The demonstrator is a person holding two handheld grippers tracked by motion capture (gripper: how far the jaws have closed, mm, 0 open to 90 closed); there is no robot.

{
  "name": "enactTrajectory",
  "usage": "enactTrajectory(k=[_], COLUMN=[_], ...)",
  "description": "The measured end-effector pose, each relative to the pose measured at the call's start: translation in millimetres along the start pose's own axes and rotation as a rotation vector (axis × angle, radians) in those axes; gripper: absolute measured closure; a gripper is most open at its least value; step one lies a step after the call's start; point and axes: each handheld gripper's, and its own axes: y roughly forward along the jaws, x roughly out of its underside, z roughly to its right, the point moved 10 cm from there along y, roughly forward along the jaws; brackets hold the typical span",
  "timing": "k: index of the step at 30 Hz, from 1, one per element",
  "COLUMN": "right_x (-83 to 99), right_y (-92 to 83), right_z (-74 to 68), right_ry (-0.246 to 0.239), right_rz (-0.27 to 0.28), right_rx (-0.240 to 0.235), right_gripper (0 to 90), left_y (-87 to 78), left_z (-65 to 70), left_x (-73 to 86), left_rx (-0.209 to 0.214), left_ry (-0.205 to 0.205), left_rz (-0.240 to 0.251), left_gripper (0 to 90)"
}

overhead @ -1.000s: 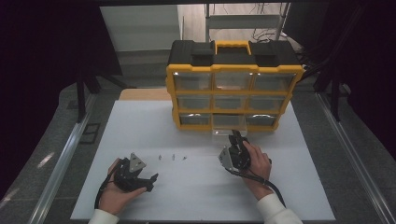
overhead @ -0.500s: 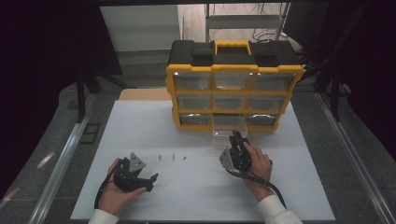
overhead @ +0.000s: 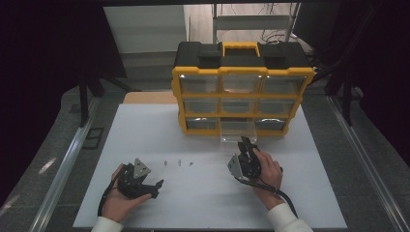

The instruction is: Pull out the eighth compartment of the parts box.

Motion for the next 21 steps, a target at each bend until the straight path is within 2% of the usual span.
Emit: enactTrajectory(k=[21], right_x=[2.6], right_y=[-6.3], right_z=[0.3], right_ry=[-0.005], right_rz=[-0.006], right_rx=[-0.002], right_gripper=[69.2], left_y=[-0.3], left_z=[0.0], left_x=[0.3], left_rx=[0.0], left_ry=[0.0], left_rz=[-0.001], left_gripper=[9.9])
